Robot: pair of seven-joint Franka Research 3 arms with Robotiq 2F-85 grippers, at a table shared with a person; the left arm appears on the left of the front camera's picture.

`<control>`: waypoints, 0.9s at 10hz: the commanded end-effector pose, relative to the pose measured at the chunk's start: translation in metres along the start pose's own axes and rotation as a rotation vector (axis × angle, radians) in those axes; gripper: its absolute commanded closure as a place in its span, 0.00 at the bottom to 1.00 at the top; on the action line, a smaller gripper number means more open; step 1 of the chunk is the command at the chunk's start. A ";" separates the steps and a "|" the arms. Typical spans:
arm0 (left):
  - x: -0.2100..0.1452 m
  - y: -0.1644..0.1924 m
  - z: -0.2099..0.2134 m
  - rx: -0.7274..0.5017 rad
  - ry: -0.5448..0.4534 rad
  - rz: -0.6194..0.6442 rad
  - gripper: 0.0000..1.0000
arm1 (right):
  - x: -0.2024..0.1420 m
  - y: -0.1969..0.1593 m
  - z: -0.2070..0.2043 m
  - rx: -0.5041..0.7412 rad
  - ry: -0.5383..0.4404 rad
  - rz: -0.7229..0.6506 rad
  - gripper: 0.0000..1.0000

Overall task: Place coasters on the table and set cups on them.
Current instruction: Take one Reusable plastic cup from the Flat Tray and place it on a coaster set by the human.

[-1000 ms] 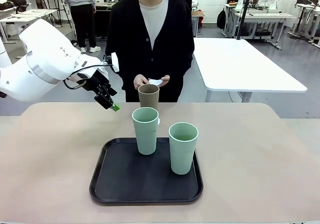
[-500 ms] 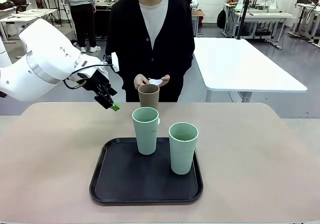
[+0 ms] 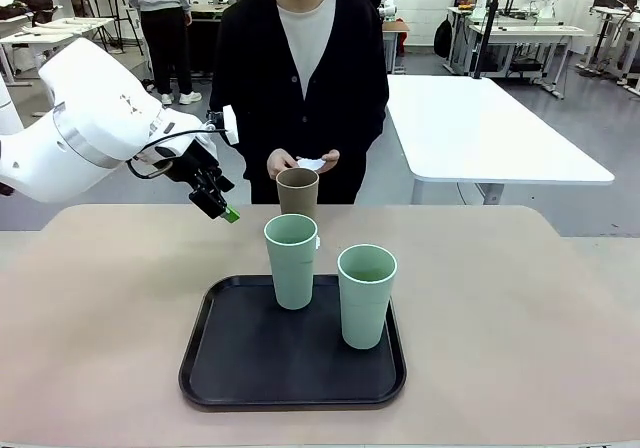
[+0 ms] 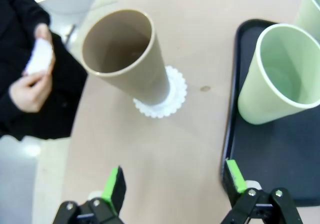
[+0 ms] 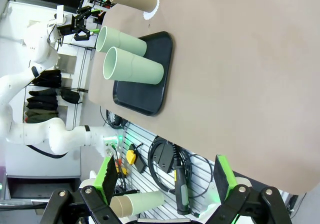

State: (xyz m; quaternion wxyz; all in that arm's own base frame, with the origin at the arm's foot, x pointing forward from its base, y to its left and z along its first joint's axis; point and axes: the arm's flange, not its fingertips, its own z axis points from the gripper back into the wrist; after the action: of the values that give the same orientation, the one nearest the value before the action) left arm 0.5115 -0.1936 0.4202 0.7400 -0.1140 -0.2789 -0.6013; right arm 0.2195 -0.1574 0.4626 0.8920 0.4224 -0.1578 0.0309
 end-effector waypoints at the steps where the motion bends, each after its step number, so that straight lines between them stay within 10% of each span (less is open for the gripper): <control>1: -0.004 0.008 -0.002 -0.021 -0.067 0.007 0.00 | 0.001 -0.001 0.001 0.024 -0.008 0.016 0.00; 6: 0.000 0.005 0.000 -0.009 -0.041 0.023 0.00 | 0.001 -0.001 0.001 0.024 -0.008 0.016 0.00; 9: 0.029 -0.033 0.048 0.066 0.131 0.610 0.00 | 0.001 -0.001 0.001 0.024 -0.008 0.016 0.00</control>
State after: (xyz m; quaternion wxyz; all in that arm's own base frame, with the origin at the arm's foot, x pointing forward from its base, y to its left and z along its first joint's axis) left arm 0.4976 -0.1785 0.4283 0.8445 -0.1291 -0.2536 -0.4536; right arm 0.2195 -0.1574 0.4626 0.8921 0.4223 -0.1578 0.0308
